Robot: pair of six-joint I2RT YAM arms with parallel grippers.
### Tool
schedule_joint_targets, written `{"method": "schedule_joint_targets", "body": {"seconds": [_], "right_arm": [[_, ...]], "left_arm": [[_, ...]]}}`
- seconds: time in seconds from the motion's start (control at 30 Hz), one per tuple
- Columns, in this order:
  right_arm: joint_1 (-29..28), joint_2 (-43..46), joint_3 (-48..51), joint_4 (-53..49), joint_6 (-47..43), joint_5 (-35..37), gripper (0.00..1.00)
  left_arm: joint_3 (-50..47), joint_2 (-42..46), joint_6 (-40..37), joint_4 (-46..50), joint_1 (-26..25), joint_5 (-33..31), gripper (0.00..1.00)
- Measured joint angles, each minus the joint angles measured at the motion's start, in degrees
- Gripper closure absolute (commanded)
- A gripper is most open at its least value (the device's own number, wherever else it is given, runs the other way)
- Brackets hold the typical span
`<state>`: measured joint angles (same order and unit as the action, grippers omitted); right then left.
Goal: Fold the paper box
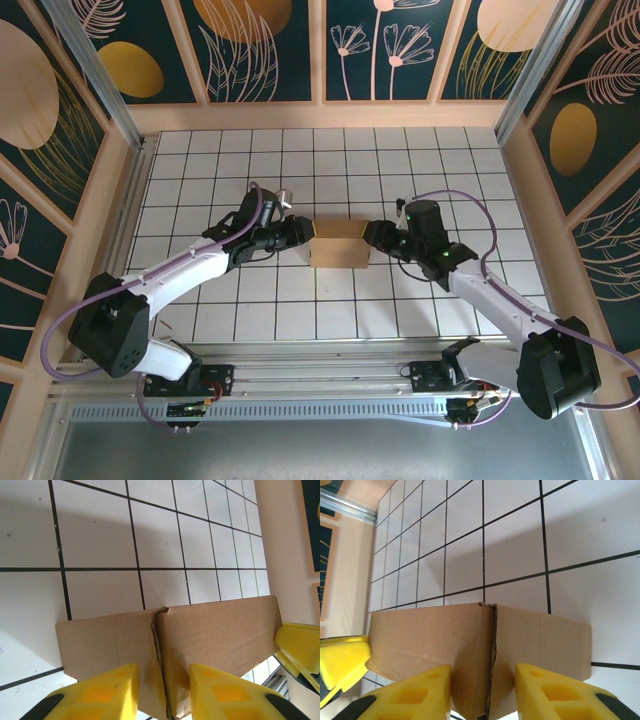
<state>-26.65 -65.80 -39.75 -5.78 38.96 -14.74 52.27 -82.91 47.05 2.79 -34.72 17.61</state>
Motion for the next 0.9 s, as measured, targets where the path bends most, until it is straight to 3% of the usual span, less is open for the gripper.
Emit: {"method": "schedule_joint_targets", "body": {"seconds": [0.23,0.37,0.5,0.63,0.9], "right_arm": [[-0.2,2.1,4.0,5.7,-1.1,1.2,0.67],[-0.2,3.5,5.3,6.7,-1.1,0.3,0.63],[-0.2,3.5,3.2,3.6,-1.6,0.1,0.67],[-0.5,3.3,2.6,2.3,-2.7,0.3,0.70],[-5.6,8.6,8.1,5.4,-2.0,5.2,0.75]], "left_arm": [[-2.3,0.5,-0.5,-4.2,-0.1,0.0,0.70],[-2.4,1.0,-1.7,-3.7,-0.1,-0.1,0.59],[-2.4,2.4,-3.5,-1.1,-0.1,-1.0,0.55],[-2.5,3.7,-4.1,1.5,0.0,-1.8,0.56],[-9.6,7.0,-2.4,-5.7,0.2,2.6,0.62]]}}
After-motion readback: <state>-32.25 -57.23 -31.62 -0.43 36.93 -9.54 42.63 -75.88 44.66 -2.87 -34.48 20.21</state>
